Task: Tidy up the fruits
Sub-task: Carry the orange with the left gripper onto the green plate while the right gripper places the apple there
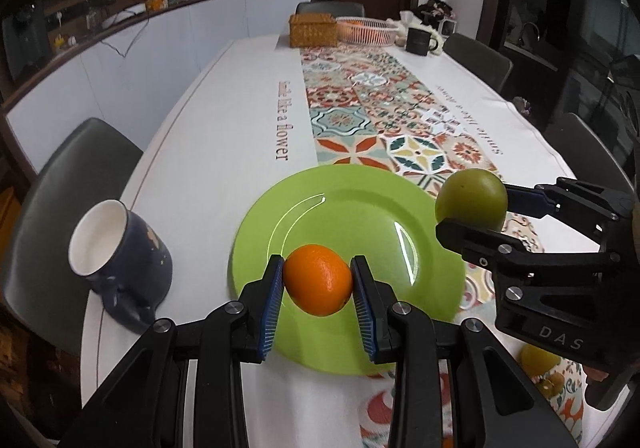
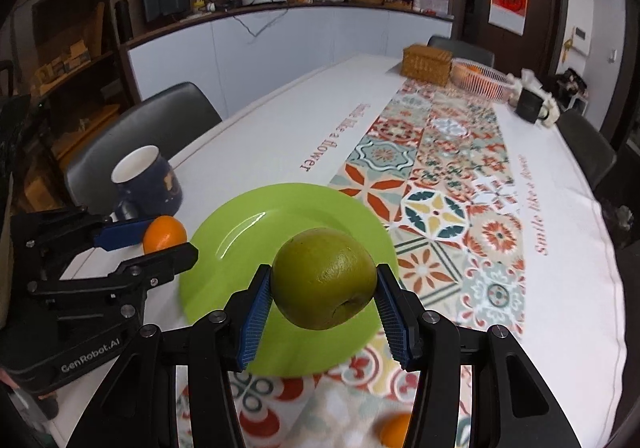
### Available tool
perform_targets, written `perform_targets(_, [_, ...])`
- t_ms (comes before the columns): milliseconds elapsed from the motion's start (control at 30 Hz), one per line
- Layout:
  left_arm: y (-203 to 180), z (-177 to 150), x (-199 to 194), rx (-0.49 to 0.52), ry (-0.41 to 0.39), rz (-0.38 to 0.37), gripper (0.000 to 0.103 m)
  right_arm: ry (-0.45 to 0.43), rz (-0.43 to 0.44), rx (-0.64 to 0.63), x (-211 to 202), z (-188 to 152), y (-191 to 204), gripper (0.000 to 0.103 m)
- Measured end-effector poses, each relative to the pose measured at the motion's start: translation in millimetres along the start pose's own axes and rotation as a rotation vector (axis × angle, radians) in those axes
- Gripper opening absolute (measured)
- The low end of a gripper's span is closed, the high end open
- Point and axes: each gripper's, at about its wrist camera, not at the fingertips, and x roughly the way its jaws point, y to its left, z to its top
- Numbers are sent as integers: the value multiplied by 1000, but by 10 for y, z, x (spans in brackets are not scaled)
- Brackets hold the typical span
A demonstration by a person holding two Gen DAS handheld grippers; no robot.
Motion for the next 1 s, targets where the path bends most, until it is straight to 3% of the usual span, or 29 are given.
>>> perform_targets(367, [157,54,548,-32,105,-23,34,140,10,20,635,93,-72,52])
perform_targets(600, [168,35,704,-21,132,-25,35,167,13,13,780,67,-67,52])
perform_targets(733, [161,27,681,0,123,10,40,191,14,10,832,50,-67,52])
perform_targets(800, [169,15,623,2,108,24,45,175,3,10,774,40,-75,54])
perform_targets(867, [178,5,543,-4,94,36,48,143,-17,6,660,39,-81,63])
perform_targets(1000, [159,-21,286,-9,52,58,58,97,-38,-1,433,42,-88,63])
